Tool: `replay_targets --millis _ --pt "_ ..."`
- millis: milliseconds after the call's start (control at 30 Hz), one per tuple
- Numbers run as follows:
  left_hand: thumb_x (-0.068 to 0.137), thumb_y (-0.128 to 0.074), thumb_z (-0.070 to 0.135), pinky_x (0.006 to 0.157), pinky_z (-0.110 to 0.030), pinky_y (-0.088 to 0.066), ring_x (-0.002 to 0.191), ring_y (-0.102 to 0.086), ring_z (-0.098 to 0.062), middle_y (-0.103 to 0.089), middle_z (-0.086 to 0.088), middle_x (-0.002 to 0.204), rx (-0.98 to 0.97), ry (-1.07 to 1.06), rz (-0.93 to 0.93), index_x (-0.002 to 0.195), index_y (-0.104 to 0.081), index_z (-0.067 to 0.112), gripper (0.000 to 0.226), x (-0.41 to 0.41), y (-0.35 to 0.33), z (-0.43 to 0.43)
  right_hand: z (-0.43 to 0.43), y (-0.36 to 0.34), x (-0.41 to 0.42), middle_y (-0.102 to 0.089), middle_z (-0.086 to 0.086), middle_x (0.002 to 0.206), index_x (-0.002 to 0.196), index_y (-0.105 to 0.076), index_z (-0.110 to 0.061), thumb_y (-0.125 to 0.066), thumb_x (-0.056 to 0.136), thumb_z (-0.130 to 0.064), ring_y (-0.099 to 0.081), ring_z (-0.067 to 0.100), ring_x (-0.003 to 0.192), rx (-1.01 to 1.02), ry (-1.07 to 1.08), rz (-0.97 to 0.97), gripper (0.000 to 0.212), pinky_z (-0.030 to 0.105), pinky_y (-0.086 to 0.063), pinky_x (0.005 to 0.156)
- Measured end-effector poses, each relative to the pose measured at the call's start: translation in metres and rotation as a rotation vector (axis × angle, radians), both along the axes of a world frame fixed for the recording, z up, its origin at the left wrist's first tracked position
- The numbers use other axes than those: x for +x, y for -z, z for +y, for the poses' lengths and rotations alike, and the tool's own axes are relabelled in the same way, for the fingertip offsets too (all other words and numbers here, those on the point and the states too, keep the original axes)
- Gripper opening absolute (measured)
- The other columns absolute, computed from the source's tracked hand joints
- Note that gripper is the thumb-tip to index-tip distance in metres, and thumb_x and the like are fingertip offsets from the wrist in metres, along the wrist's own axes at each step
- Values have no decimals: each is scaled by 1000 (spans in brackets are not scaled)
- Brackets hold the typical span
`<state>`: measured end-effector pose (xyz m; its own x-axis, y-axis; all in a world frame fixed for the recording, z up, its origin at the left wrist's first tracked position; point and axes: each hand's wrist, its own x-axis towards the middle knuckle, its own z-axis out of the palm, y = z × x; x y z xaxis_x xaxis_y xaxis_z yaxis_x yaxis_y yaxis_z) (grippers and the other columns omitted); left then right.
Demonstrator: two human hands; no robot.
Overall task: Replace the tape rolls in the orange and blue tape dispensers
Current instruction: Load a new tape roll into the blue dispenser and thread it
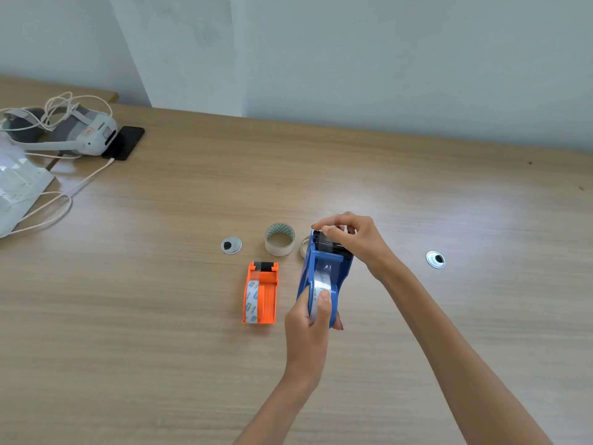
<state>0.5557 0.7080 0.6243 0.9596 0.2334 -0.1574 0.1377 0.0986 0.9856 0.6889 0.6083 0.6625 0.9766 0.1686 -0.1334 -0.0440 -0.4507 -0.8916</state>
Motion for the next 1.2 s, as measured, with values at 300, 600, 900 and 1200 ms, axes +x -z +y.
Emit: replay_targets --millis 300,600,900,1200 --pt "94 -47 29 56 -8 -42 49 -48 -3 -57 -2 51 9 12 -6 58 -48 15 38 -4 2 2 -9 -8 12 -74 -8 103 92 -76 -14 -60 92 -24 -59 -5 105 107 -111 93 19 6 -43 83" --pt "89 -47 32 58 -10 -45 53 -52 -7 -56 -3 51 -50 14 -29 58 -49 18 34 -4 -6 -6 -3 -9 26 -71 -17 90 94 -75 -12 -60 91 -22 -55 -12 70 144 -63 52 18 8 -43 68" --pt "79 -43 52 60 -10 -45 52 -52 -5 -57 -1 50 -50 -1 -68 61 -51 9 46 -5 -9 -4 -8 -4 35 -64 -18 58 102 -72 -7 -62 90 -19 -51 6 68 227 -21 225 19 11 -47 65" --pt "79 -44 52 58 -11 -46 53 -56 -8 -58 -1 50 -45 12 -84 61 -52 16 41 -9 -11 -6 -13 1 36 -61 -1 74 119 -61 -16 -54 92 -15 -62 8 62 371 -44 565 29 19 -53 55"
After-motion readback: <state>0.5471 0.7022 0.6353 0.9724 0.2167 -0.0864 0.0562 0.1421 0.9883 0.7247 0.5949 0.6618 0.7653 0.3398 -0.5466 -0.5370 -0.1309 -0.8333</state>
